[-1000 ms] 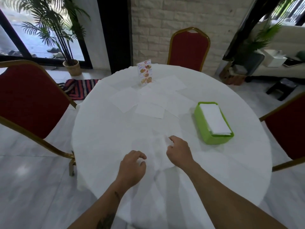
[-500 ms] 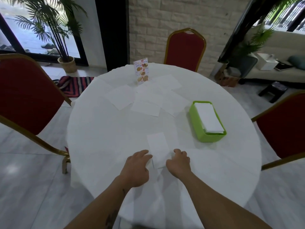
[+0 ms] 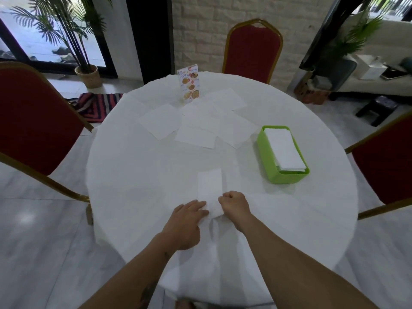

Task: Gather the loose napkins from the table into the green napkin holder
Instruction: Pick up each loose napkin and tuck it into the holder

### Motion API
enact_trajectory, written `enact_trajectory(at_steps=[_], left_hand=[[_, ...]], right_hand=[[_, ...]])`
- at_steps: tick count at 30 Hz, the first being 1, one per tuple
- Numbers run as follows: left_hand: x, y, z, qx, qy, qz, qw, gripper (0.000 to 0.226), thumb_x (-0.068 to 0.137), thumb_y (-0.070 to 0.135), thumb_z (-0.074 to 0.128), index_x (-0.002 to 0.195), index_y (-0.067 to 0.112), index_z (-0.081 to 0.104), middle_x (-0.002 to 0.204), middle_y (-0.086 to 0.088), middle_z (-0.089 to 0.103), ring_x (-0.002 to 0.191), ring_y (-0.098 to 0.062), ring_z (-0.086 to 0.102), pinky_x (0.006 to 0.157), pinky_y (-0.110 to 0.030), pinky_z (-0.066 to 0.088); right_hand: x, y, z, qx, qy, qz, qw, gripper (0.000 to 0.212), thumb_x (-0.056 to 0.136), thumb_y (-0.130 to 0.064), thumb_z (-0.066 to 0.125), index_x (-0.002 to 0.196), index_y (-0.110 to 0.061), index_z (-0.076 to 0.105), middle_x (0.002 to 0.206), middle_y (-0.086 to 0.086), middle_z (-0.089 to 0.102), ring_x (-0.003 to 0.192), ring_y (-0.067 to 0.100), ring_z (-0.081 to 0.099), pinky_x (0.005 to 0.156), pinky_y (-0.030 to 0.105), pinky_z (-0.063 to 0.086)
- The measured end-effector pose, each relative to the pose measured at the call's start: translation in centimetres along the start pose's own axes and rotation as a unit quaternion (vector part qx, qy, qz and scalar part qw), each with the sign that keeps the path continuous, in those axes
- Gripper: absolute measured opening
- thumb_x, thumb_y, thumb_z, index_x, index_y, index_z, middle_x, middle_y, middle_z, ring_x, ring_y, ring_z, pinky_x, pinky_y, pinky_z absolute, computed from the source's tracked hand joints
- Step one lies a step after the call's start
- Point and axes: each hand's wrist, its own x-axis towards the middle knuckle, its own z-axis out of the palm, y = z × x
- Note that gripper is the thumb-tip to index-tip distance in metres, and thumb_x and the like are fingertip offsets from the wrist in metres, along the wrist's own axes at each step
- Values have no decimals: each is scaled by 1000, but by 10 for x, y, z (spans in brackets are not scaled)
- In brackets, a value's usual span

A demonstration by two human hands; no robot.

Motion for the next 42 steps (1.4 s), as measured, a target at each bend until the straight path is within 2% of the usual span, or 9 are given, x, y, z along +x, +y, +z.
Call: enact_trajectory(at_steps=[7,12,16,20,25,28,32,36,42], left_hand=[[13,14,-10,-154,166,-54,972,53,84,0,45,131,22,55,141,5,51,132,-12,43,111,-21,28],[43,50,-32,-228,244,-75,939,49,82,-5,46,122,20,60,129,6,59,119,-6,51,101,-13,31],[76,84,-50,-251,276,-60,926,52,83,-5,46,124,23,59,128,10,58,117,-2,50,98,-9,30],[108,122,-61,-244,280,-47,928,53,83,-5,45,126,22,58,130,11,56,117,1,46,100,-10,28],[140,154,-51,-186,216,-41,958,58,85,7,45,140,26,43,144,8,46,132,-10,42,113,-26,29],[151,167,-39,-160,171,-64,970,62,87,12,44,145,28,33,149,7,40,134,-12,39,115,-36,31],[157,182,-29,-138,149,-75,976,62,88,11,45,146,27,30,150,6,39,135,-13,39,115,-33,30],[165,199,-29,-105,149,-54,982,64,84,8,46,145,24,32,146,3,41,131,-16,42,109,-25,31],[179,214,-28,-44,147,-34,988,65,83,9,45,145,22,30,152,1,29,135,-20,36,111,-35,34]], right_hand=[[1,-15,-21,-57,35,-109,992,8,85,-11,57,83,-14,65,83,-4,66,75,14,59,60,22,43],[3,-48,-66,-63,58,-225,971,14,87,-10,58,84,-23,64,71,-11,62,69,5,57,63,20,41],[14,-76,-126,-38,98,-267,958,19,89,-11,59,100,-23,70,80,-10,63,75,7,58,66,17,41],[46,-77,-185,-1,126,-221,967,22,86,-7,58,99,-16,73,84,-3,68,80,15,61,61,12,41],[91,-49,-228,-12,120,-105,987,38,85,-6,53,119,-12,70,126,5,66,117,26,59,94,27,45],[108,-37,-238,10,121,-84,989,35,86,-6,53,116,-10,70,126,8,66,117,28,58,94,29,45],[116,-29,-241,51,110,-78,990,36,85,-4,53,117,-8,69,124,9,66,116,28,58,90,28,44],[118,-23,-242,122,101,-62,985,39,83,-2,51,114,-11,71,116,5,68,97,19,56,82,27,44],[120,-20,-244,140,96,-50,984,38,80,-2,49,109,-15,70,108,1,66,95,19,57,81,28,45]])
